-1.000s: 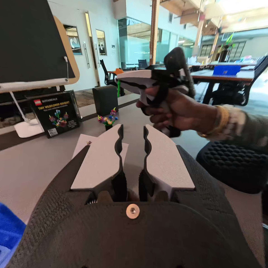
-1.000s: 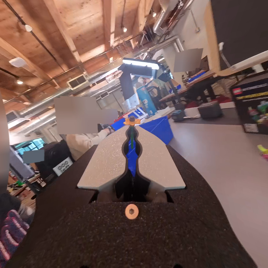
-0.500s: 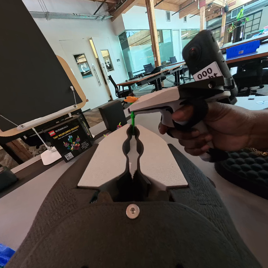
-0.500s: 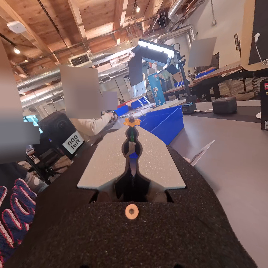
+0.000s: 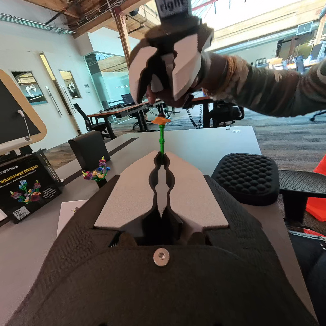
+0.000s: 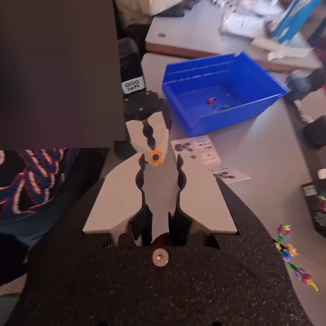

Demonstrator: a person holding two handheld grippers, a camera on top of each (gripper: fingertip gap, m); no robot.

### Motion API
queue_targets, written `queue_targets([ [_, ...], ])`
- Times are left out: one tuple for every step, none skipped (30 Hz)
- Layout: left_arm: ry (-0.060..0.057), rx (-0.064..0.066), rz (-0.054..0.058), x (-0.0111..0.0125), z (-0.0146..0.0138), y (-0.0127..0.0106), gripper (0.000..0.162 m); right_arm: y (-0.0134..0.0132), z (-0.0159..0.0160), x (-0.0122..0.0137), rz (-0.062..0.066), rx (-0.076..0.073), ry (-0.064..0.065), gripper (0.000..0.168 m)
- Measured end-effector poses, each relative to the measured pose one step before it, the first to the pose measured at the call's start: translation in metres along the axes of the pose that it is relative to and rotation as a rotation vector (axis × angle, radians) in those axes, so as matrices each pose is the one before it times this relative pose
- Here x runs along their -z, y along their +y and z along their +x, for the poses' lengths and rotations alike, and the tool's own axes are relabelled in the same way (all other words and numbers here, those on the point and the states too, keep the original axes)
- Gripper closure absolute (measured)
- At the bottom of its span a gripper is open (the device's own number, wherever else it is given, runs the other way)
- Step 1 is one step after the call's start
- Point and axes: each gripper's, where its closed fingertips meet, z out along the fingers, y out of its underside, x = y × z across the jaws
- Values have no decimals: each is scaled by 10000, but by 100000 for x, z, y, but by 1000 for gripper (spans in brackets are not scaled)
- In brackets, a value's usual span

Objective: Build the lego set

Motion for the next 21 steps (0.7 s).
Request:
queue_targets([
  [-8,-90,-83,44,5,73,159,-23,-387,-274,-415,-180,-401,133],
  [-8,-137,-98,42,14,94,159,155,-206,-309,-440,-104,-224,134],
  [7,-118,-73,24,20,66,159,285,8,-324,-454,-56,-60,136],
  [24,-69,-48,6,49,38,159,278,59,-315,-382,-30,-12,137],
  [15,-30,-25,-10,27,28,159,241,26,-289,-296,-36,-28,139],
  [-6,-18,-17,-8,5,38,159,202,-98,-278,-248,-41,-103,140],
  [-13,-24,-34,-9,8,67,159,146,-95,-231,-196,-66,-80,141],
  [-3,-36,-47,-13,18,104,159,118,-113,-168,-175,-47,-76,141],
  [-4,-37,-47,-6,23,101,159,99,-92,-117,-156,3,-36,142],
  [2,-33,-47,-27,26,104,159,46,20,-77,-118,41,62,145],
  [-2,-18,-31,-33,21,64,159,61,137,-63,-102,36,131,150],
  [10,1,-3,-32,29,33,159,87,31,-61,-96,48,50,152],
  [25,6,-12,-27,47,24,159,57,-7,-44,-60,45,16,153],
  [-17,-12,-21,-12,-10,54,159,48,49,-10,-30,3,38,153],
  [-40,-24,-5,-10,-52,13,159,12,68,16,13,-16,43,152],
  [-26,-18,-1,9,-38,9,159,17,48,17,34,-41,13,152],
  [-11,-7,4,11,-22,-16,159,76,31,3,5,-66,-8,152],
  [1,-3,10,13,-11,-22,159,154,46,-29,-45,-55,-2,152],
  [-3,-13,-26,-2,-3,42,159,138,25,-27,-38,-31,-4,152],
  [-3,-40,-35,-23,8,58,159,39,-34,-29,6,-4,-34,152],
  [-4,-26,-10,-34,25,32,159,18,-81,-11,3,25,-45,154],
])
